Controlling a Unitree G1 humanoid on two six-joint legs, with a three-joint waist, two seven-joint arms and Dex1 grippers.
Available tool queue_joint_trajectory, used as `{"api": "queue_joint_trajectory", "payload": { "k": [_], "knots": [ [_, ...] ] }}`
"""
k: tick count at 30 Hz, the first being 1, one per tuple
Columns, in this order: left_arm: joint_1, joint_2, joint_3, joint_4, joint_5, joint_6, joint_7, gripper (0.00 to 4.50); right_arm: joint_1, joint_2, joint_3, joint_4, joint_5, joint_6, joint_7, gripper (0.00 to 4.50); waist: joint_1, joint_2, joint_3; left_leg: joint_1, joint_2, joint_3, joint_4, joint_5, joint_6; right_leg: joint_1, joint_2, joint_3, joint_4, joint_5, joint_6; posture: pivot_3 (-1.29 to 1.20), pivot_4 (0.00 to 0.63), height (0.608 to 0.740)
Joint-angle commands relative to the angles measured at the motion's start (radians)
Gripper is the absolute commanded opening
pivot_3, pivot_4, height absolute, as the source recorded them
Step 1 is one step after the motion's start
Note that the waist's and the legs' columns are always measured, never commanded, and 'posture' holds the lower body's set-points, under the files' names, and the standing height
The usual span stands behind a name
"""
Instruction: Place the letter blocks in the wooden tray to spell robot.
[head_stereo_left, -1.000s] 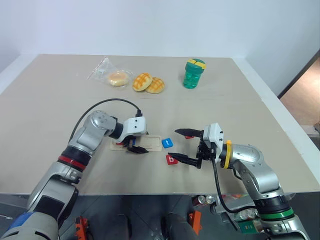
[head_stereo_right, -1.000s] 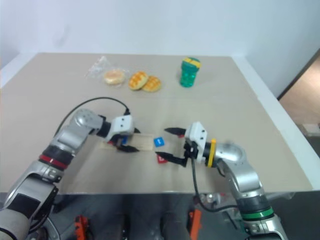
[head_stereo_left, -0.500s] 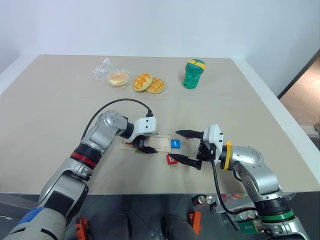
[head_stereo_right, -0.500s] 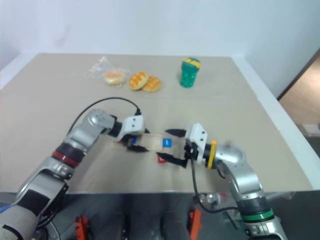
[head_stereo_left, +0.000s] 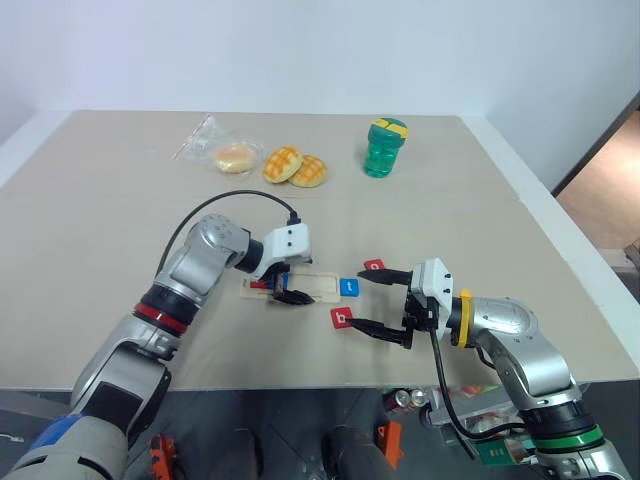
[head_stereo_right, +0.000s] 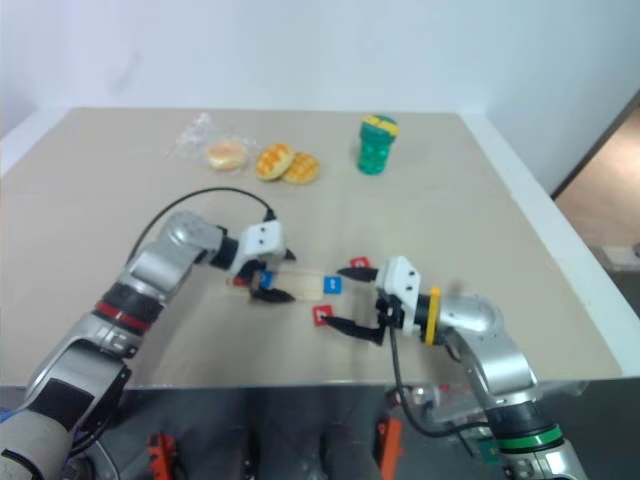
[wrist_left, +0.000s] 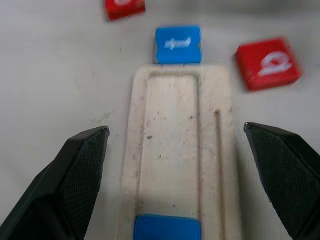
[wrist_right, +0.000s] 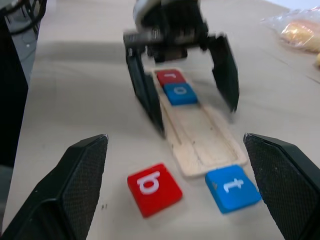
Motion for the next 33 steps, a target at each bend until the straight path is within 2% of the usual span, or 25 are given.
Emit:
{"api": "queue_joint_trajectory", "payload": {
  "k": [1,4,8,12,15,22,33],
  "knots": [
    [0.049,0.062,0.158,-0.103,-0.182,0.037,-0.081,4.48,-0.027,-0.007,0.012,-0.031,0.006,0.0,0.022,4.5,0.0,0.0,0.0,0.0,0.0,0.0,0.0,0.0,0.0,0.0,0.0,0.0,0.0,0.0,0.0,0.0,0.15,0.74],
    [0.159,0.094,0.283,-0.188,-0.316,0.073,-0.098,4.48,-0.053,-0.002,0.037,-0.002,-0.013,-0.005,0.035,4.5,-0.001,0.001,0.0,0.0,0.001,0.0,-0.001,0.0,0.0,-0.001,0.001,0.0,0.0,0.0,-0.001,0.0,0.15,0.74],
    [0.382,0.113,0.365,-0.323,-0.368,0.014,-0.074,4.48,-0.08,0.006,0.062,0.033,-0.027,-0.016,0.055,4.5,0.0,0.002,0.0,0.0,0.001,-0.001,-0.001,0.0,0.0,0.0,0.001,-0.002,0.0,0.0,-0.002,0.0,0.15,0.74],
    [0.649,0.057,0.424,-0.479,-0.356,-0.085,0.053,4.48,-0.099,0.028,0.096,0.087,-0.06,-0.047,0.062,4.5,0.008,0.002,0.0,0.0,0.001,0.0,-0.002,0.0,0.0,0.0,-0.001,-0.001,0.0,-0.001,-0.002,0.0,0.15,0.74],
    [0.756,0.018,0.427,-0.572,-0.356,-0.098,0.147,4.48,-0.099,0.037,0.103,0.112,-0.069,-0.056,0.062,4.5,0.009,0.002,0.0,0.0,0.0,-0.001,-0.001,0.0,0.0,0.001,-0.003,-0.003,0.0,-0.001,-0.002,0.0,0.15,0.74],
    [0.874,-0.017,0.359,-0.711,-0.333,-0.093,0.318,4.48,-0.081,0.041,0.121,0.202,-0.123,-0.142,0.075,4.5,0.006,0.001,0.0,0.006,0.0,0.006,0.001,0.0,0.0,0.006,-0.007,0.001,-0.002,-0.002,-0.003,0.0,0.15,0.74],
    [0.896,0.012,0.324,-0.752,-0.344,-0.089,0.405,4.48,-0.08,0.056,0.139,0.264,-0.144,-0.174,0.095,4.5,0.006,0.001,0.0,0.01,0.0,0.007,-0.004,0.0,0.0,0.006,-0.005,0.001,-0.002,-0.003,-0.006,0.0,0.15,0.74]
  ]
}}
